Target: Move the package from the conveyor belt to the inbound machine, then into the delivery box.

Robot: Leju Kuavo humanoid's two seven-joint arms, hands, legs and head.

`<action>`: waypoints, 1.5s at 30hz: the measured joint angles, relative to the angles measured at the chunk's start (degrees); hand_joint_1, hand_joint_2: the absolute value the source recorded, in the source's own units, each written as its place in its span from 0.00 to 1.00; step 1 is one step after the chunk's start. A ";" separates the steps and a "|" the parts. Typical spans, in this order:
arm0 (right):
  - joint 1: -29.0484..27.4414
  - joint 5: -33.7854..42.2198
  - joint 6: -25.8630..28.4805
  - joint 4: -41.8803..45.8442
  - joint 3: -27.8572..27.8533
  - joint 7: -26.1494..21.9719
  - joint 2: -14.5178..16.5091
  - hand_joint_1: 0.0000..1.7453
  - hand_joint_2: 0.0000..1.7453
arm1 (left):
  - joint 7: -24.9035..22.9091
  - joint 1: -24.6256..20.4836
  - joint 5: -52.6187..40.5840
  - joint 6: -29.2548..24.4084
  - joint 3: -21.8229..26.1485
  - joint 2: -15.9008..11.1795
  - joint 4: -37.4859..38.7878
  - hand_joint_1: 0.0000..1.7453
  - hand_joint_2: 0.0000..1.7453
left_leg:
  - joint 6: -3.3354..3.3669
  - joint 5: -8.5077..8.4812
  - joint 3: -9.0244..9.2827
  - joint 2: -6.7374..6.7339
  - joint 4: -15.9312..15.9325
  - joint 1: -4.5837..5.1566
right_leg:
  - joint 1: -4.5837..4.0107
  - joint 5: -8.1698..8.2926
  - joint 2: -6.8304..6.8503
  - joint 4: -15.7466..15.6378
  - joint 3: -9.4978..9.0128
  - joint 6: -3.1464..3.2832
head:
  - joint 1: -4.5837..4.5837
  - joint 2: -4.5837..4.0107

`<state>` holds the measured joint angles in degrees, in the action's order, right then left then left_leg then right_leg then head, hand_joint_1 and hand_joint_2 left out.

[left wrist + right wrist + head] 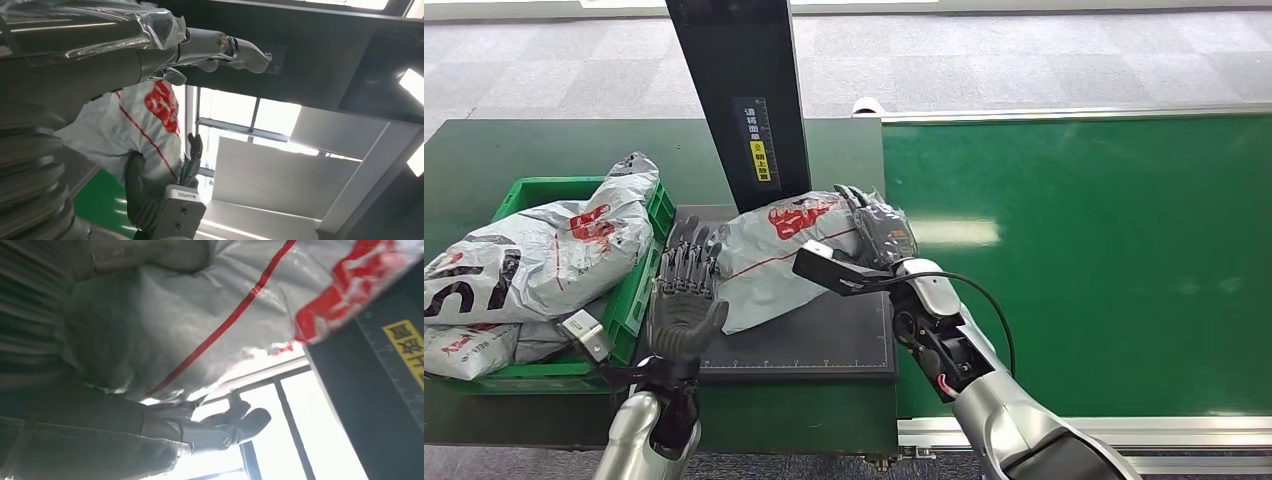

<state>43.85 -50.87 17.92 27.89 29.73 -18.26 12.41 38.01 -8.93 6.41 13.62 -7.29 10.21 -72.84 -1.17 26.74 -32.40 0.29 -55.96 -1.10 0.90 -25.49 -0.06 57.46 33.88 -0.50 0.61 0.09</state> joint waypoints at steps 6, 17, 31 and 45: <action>-1.20 -0.14 -1.83 -0.52 -1.20 -2.25 -0.80 0.00 1.00 | 0.21 -1.43 -1.34 -0.19 -0.24 0.39 1.87 0.00 1.00 | 0.00 0.00 0.00 -0.01 0.00 0.00 | 0.00 0.00 0.00 0.00 0.02 0.00 | 0.00 0.00; -9.39 17.25 -14.41 11.32 -6.61 -18.45 -1.80 0.00 1.00 | 0.25 -2.92 -0.30 -1.09 0.05 0.55 3.23 0.00 1.00 | 0.00 0.01 -0.03 0.03 0.00 0.00 | 0.00 -0.01 0.00 0.00 0.02 0.00 | 0.00 0.00; -30.11 36.00 -22.69 47.99 -21.31 -18.61 -6.04 0.00 1.00 | -7.44 1.40 -16.45 -5.44 -0.44 -1.02 -0.05 0.00 1.00 | 0.02 0.07 -0.07 0.01 0.01 0.00 | 0.01 -0.03 0.02 -0.03 0.06 0.00 | 0.01 0.00; -42.42 36.93 -20.72 56.89 -29.98 -13.55 -7.74 0.00 1.00 | -15.93 5.70 -41.74 -20.06 -2.01 -2.01 -7.84 0.00 1.00 | 0.05 0.10 -0.09 0.03 0.02 0.00 | 0.01 -0.05 0.02 -0.05 0.04 -0.01 | 0.00 0.00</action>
<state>1.43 -13.93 -2.80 84.78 -0.25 -31.81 4.68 22.08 -3.23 -35.33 -6.45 -9.30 8.20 -80.68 -1.12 26.84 -32.49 0.32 -55.94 -1.10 0.90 -25.54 -0.04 57.42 33.93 -0.51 0.61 0.09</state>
